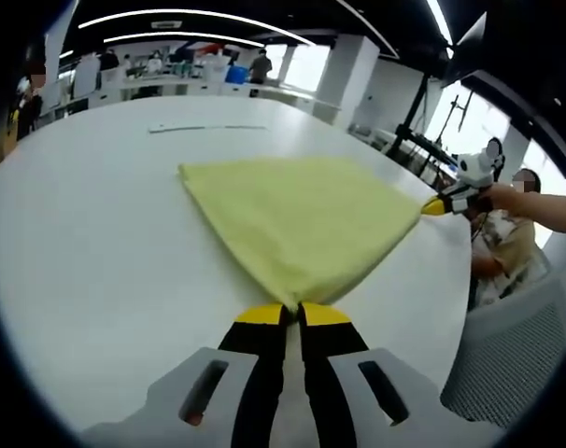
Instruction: Fold the garment on the visible template until the final outline fits inside the template.
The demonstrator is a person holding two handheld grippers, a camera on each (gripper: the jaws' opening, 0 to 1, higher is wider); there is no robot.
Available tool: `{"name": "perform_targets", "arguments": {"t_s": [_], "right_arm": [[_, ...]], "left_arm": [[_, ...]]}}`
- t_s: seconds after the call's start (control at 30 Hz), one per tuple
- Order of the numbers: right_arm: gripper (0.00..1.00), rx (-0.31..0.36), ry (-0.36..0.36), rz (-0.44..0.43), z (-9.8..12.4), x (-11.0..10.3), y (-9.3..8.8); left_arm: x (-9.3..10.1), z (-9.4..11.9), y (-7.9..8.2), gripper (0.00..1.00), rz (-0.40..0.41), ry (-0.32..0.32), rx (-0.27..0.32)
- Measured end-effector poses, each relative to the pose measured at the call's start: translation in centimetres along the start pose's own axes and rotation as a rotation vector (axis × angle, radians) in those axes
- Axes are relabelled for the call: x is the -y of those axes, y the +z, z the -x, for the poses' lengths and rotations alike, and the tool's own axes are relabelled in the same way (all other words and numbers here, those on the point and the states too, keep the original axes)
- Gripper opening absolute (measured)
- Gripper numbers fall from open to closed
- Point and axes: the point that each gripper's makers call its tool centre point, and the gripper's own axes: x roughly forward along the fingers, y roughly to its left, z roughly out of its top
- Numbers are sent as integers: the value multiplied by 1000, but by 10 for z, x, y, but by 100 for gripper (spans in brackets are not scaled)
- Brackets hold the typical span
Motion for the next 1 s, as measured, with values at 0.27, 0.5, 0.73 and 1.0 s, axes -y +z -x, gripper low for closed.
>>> {"name": "perform_targets", "arguments": {"t_s": [0.27,0.5,0.73,1.0], "right_arm": [[0,15,-17,-54,0,1,0],[12,47,-37,-54,6,-1,8],[44,98,-45,-29,16,-8,23],[72,133,-24,-15,25,-24,33]], "left_arm": [[-5,5,0,7,22,33,22],[-7,11,8,23,45,61,68],[-4,18,19,45,18,91,96],[2,31,31,68,-19,112,134]]}}
